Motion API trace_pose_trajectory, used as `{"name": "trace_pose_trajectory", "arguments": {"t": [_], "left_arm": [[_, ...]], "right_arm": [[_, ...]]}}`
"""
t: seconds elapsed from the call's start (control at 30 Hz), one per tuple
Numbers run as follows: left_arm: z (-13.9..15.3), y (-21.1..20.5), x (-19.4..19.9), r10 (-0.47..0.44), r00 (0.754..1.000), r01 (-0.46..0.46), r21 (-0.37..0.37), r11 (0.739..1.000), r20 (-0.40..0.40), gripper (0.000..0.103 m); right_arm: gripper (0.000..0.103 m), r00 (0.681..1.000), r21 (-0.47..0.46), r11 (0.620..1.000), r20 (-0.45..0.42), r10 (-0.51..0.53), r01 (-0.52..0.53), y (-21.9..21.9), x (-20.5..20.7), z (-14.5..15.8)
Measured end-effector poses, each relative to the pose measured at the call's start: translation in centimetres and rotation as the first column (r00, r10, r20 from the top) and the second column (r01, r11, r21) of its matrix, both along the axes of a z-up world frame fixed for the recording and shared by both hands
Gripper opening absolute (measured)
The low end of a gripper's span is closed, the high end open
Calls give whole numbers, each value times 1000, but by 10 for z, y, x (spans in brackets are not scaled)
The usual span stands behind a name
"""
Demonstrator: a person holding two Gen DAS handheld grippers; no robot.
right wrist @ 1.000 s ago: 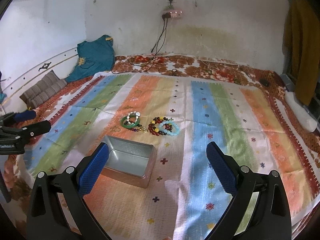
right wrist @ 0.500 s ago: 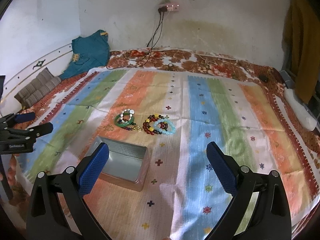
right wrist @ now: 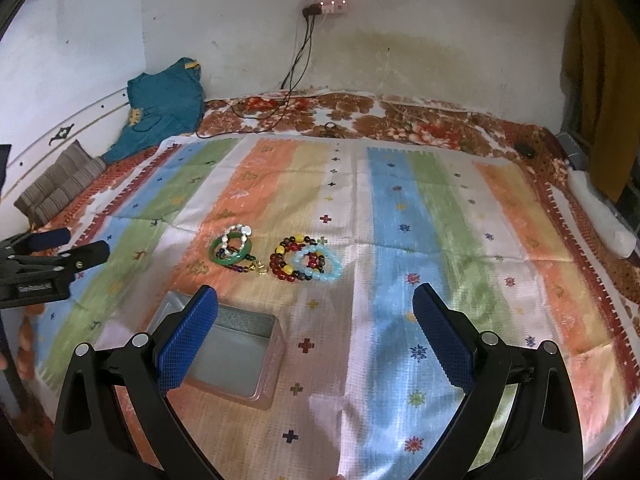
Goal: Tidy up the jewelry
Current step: 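Move both tools forward toward the bracelets beside the silver tin, then grasp the white bead bracelet with the left tool while the right tool grasps the light blue bead bracelet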
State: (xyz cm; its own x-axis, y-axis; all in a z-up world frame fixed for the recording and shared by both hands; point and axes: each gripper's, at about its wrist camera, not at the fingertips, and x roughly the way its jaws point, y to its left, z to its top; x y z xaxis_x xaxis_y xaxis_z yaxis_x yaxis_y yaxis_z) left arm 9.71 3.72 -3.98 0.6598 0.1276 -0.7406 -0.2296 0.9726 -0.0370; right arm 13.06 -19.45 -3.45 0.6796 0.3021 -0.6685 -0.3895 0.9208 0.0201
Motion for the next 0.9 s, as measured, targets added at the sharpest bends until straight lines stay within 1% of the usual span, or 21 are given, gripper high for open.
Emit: {"name": "trace_pose_trajectory", "arguments": {"t": [0.07, 0.17, 0.33, 0.53, 0.9], "left_arm": [[-3, 0, 7, -5, 1000, 5, 2, 1000, -12, 97], [-6, 1, 18, -2, 1000, 2, -7, 1000, -8, 97], [-14, 1, 38, -4, 1000, 4, -23, 1000, -21, 97], [-24, 2, 59, -4, 999, 3, -18, 1000, -35, 97], [-38, 17, 89, 0, 997, -3, -44, 999, -75, 97]], "right_arm": [[99, 1000, 17, 1000, -13, -7, 7, -2, 6, -1], [99, 1000, 14, 1000, -14, -20, 20, -4, 12, -4], [99, 998, 9, 1000, -50, -26, 26, -2, 27, -13], [99, 997, 6, 1000, -73, -23, 23, 4, 45, -21], [99, 996, -22, 1000, -88, -7, 6, 23, 73, -30]]}}
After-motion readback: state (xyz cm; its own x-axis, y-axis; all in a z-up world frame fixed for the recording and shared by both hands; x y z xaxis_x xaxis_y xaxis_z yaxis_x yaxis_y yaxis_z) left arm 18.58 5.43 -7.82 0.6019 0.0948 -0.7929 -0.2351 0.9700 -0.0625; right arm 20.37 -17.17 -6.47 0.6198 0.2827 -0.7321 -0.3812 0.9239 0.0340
